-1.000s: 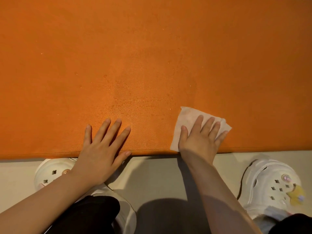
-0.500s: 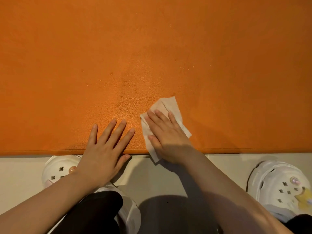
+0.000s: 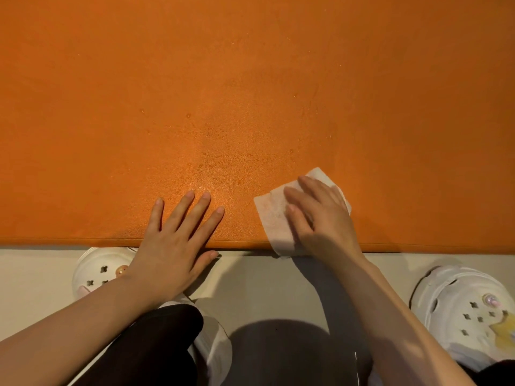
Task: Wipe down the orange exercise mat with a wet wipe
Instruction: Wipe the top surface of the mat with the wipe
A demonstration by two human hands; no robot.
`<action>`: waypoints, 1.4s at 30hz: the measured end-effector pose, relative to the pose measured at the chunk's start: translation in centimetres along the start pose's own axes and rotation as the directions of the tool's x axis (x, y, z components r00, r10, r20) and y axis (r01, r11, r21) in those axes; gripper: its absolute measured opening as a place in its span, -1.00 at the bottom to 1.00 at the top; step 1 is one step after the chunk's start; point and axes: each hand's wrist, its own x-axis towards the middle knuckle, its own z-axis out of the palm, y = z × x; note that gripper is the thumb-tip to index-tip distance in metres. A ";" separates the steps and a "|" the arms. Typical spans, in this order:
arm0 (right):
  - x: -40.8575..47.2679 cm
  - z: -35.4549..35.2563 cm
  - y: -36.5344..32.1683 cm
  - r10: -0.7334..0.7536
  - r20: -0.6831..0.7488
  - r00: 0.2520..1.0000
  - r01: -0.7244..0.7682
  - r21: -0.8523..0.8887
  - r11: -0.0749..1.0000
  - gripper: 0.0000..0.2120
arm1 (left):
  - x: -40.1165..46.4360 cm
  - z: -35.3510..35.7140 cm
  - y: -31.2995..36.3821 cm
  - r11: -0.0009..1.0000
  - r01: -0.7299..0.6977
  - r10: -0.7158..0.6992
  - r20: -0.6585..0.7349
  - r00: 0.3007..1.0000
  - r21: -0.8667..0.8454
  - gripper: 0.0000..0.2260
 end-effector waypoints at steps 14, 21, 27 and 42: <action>-3.3 6.9 -3.6 -0.212 0.066 0.975 0.219 -0.132 0.967 -0.54 | 0.0 0.1 0.1 1.000 -0.001 0.001 -0.043 0.999 0.000 -0.40; -2.9 4.0 -2.2 0.066 -0.175 0.982 -0.057 0.055 0.997 -0.58 | -0.3 0.3 -0.1 1.000 -0.003 0.003 -0.007 1.000 -0.017 -0.41; 1.3 0.3 0.0 0.320 -0.122 0.940 -0.326 -0.034 0.945 -0.76 | 0.8 -1.5 0.4 0.992 -0.063 0.058 -0.051 0.997 -0.105 -0.47; 2.8 -4.9 -0.2 0.345 0.248 0.905 -0.283 -0.252 0.925 -0.78 | 3.2 -0.8 3.3 0.932 -0.355 0.357 0.022 0.934 -0.072 -0.47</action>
